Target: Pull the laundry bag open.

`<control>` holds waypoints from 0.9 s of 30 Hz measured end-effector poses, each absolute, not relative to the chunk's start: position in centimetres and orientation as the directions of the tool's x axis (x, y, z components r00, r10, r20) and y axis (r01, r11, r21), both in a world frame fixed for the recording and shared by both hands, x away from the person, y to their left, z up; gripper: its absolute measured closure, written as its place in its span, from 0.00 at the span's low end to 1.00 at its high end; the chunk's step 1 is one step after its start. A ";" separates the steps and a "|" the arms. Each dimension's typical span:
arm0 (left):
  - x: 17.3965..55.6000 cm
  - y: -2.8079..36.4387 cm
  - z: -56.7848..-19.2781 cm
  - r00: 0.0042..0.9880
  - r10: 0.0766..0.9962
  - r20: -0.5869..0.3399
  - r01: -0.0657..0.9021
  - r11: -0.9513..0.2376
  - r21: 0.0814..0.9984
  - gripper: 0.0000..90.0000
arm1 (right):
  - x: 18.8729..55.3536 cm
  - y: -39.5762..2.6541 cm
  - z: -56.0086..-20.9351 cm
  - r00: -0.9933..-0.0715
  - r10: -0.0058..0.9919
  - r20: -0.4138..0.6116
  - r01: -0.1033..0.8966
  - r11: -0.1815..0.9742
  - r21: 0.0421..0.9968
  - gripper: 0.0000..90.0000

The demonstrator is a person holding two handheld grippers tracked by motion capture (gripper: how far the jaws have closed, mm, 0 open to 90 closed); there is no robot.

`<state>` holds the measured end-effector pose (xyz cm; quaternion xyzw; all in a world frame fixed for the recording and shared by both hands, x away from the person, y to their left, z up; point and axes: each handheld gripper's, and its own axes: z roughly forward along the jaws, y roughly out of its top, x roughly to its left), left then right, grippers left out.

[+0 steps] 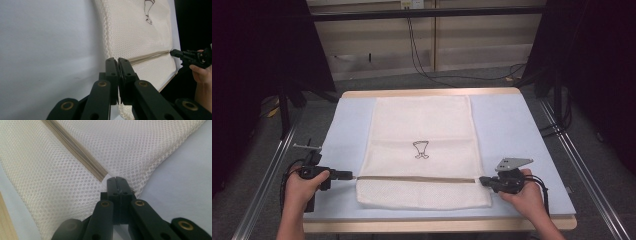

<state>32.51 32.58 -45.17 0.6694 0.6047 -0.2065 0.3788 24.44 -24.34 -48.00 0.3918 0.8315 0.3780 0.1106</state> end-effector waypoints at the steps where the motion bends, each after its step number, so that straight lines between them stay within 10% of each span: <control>1: 32.5 32.6 -45.2 0.185 0.659 -0.729 0.966 0.013 0.258 0.97 | 24.4 -24.3 -48.0 -0.668 0.735 0.113 0.568 0.407 0.715 1.00; 10: 32.5 32.3 -44.7 0.214 0.667 -0.714 0.955 0.011 0.296 0.94 | 24.5 -24.6 -48.0 -0.671 0.729 0.139 0.572 0.388 0.723 0.99; 23: 32.7 31.2 -43.9 0.330 0.800 -0.501 0.804 0.040 0.594 0.42 | 25.2 -26.7 -46.8 -0.530 0.846 0.047 0.514 0.277 0.812 0.43; 27: 32.9 30.9 -44.2 0.328 0.846 -0.420 0.775 0.012 0.631 0.37 | 25.5 -27.4 -47.0 -0.500 0.865 0.044 0.512 0.254 0.820 0.40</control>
